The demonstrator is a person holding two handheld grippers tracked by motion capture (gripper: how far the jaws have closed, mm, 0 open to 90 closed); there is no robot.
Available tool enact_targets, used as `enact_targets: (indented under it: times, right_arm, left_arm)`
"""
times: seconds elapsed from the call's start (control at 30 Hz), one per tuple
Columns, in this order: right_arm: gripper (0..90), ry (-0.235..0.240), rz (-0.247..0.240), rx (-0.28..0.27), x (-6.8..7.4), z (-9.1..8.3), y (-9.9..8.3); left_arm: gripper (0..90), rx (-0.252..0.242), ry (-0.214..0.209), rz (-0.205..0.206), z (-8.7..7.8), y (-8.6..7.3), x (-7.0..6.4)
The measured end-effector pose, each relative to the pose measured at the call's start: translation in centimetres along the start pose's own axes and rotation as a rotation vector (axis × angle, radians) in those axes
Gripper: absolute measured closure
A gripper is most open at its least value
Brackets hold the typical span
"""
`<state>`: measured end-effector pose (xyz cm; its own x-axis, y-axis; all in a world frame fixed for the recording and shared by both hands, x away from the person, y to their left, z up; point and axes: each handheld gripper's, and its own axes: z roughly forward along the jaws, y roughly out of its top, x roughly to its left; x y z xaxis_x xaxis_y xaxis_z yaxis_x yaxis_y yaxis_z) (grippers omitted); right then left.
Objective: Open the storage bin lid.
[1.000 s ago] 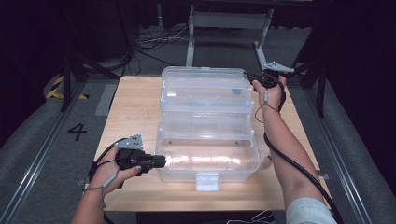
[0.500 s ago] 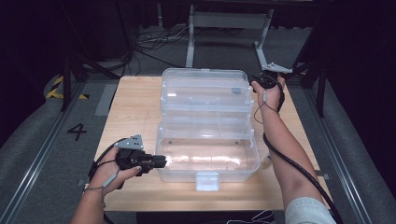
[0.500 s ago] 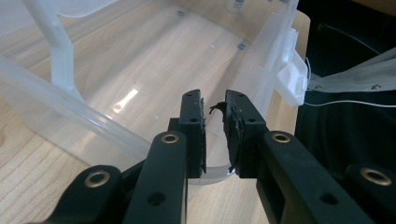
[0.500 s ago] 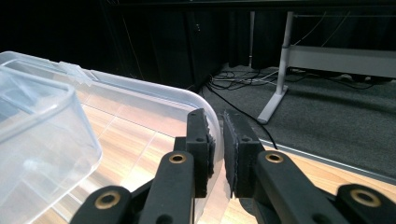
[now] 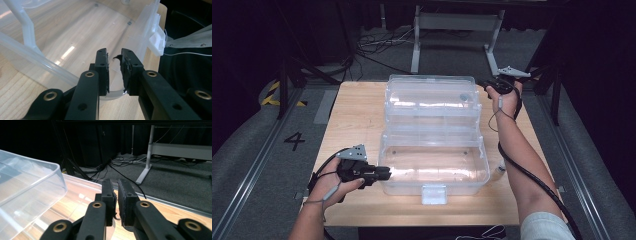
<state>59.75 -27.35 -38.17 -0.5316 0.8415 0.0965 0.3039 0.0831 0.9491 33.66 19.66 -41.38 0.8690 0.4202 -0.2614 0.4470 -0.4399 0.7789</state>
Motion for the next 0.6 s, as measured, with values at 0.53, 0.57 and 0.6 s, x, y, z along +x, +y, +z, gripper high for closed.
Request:
enact_targets:
  times: [0.53, 0.57, 0.6]
  right_arm:
    - [58.5, 0.074, -0.002, 0.005, 0.0, -5.9, 0.7]
    - [57.9, 0.083, 0.001, 0.005, -0.1, -6.5, 0.7]
    - [56.9, 0.084, 0.004, 0.004, -0.1, -7.2, 0.8]
  left_arm:
    - [55.9, -0.134, 0.104, -0.009, -2.9, 3.1, 0.5]
    - [54.9, -0.148, 0.113, -0.015, -3.2, 3.3, 0.6]
    - [54.4, -0.162, 0.125, -0.021, -3.5, 3.5, 0.7]
